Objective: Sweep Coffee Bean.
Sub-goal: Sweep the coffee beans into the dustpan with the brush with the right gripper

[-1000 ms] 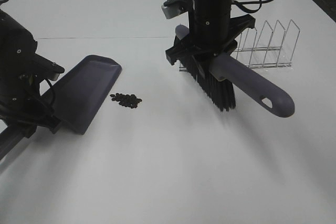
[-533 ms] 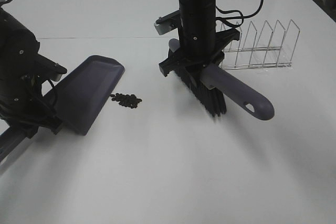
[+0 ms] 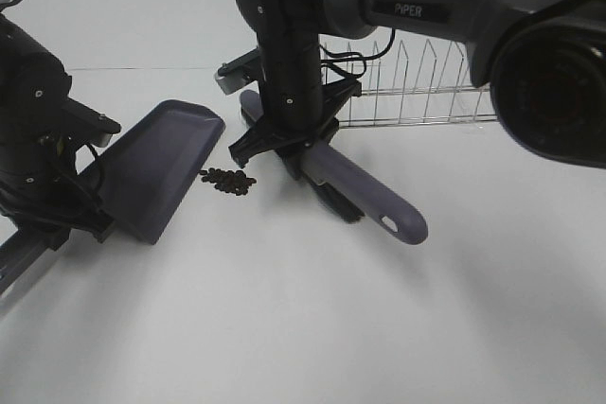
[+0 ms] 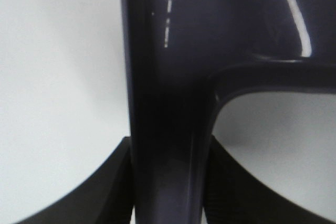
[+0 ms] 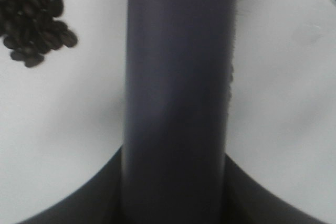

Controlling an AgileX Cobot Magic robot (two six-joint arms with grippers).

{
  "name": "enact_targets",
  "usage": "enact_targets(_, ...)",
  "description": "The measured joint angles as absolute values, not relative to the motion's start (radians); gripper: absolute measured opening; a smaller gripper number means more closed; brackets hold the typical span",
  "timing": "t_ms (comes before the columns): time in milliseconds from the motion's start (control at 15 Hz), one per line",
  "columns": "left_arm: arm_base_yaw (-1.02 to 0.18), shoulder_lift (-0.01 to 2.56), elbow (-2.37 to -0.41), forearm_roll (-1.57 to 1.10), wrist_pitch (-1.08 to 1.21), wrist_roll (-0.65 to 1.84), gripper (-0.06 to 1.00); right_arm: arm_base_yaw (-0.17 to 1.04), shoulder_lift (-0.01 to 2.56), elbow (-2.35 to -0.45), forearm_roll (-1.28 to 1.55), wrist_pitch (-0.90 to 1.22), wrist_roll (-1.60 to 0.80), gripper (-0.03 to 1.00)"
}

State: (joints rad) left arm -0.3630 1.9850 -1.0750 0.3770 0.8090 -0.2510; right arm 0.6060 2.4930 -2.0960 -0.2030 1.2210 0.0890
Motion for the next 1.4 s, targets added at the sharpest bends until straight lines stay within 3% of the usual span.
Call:
enact_targets(267,-0.363,1.986,-1.075,0.337,0.8,-0.205,0.33,0.607,2.588,-2.224,-0.013,1.23,0.087,0.34)
enact_targets(867,-0.363,1.986,-1.075,0.317,0.804,-0.205,0.33,0.602,2.607,-2.23,0.379,1.003,-0.047,0.34)
enact_targets(1400,-0.363,1.986,-1.075,0.256,0.805,-0.176,0.33,0.602,2.62,-2.23,0.512,0.957,-0.179,0.34)
